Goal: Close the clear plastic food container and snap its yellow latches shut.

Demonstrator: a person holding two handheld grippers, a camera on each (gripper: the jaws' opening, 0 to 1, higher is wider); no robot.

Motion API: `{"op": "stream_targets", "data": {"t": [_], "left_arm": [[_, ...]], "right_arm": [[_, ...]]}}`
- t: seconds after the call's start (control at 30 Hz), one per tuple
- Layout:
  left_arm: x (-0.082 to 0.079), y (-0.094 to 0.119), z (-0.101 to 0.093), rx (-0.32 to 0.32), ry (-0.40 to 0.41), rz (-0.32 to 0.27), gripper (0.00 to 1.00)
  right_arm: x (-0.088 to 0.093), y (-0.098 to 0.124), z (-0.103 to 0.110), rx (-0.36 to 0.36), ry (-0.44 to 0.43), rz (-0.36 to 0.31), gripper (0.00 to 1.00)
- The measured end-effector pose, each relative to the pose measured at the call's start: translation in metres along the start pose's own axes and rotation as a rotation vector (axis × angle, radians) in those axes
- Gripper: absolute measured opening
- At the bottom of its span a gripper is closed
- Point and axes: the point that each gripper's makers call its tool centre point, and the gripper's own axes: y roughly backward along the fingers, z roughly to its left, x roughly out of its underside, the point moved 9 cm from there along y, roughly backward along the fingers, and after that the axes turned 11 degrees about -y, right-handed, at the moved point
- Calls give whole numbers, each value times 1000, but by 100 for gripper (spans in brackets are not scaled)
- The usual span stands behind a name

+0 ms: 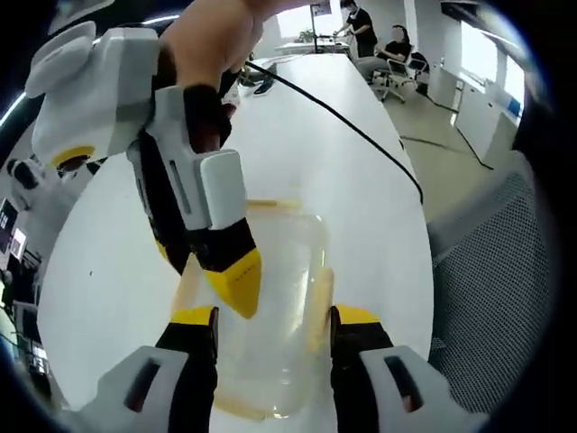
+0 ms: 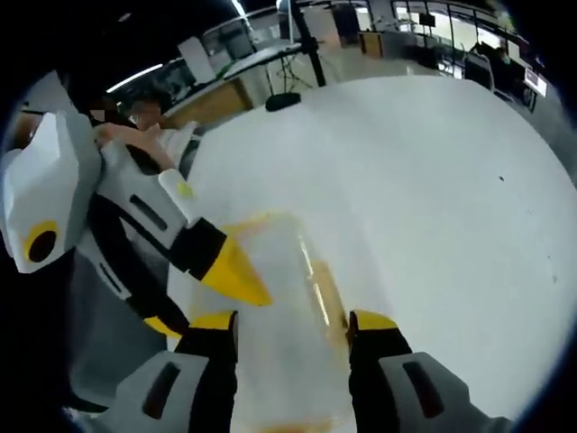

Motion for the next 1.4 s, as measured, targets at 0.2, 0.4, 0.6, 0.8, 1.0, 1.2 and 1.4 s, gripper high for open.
{"op": "stream_targets", "data": {"t": [0.2, 0.4, 0.6, 0.8, 1.0, 1.2, 1.4], "left_arm": [[-1, -1, 0, 2, 1, 14, 48], [-1, -1, 0, 3, 13, 15, 47], [0, -1, -3, -7, 16, 19, 45], [-2, 2, -4, -10, -3, 43, 44], [0, 0, -3, 15, -12, 27, 45], [0, 0, -4, 7, -16, 19, 45], [0, 0, -3, 15, -14, 25, 45]], "right_arm": [[-2, 0, -6, -46, 3, 29, 44], [-5, -1, -4, -48, -10, 76, 42], [-9, -4, -3, -37, -19, 144, 41], [-13, -4, 1, -44, -31, 202, 37], [-24, -9, 4, -47, 66, 310, 37], [-29, -7, 20, 37, 254, 320, 35], [-31, -10, 17, 42, 213, 350, 34]]}}
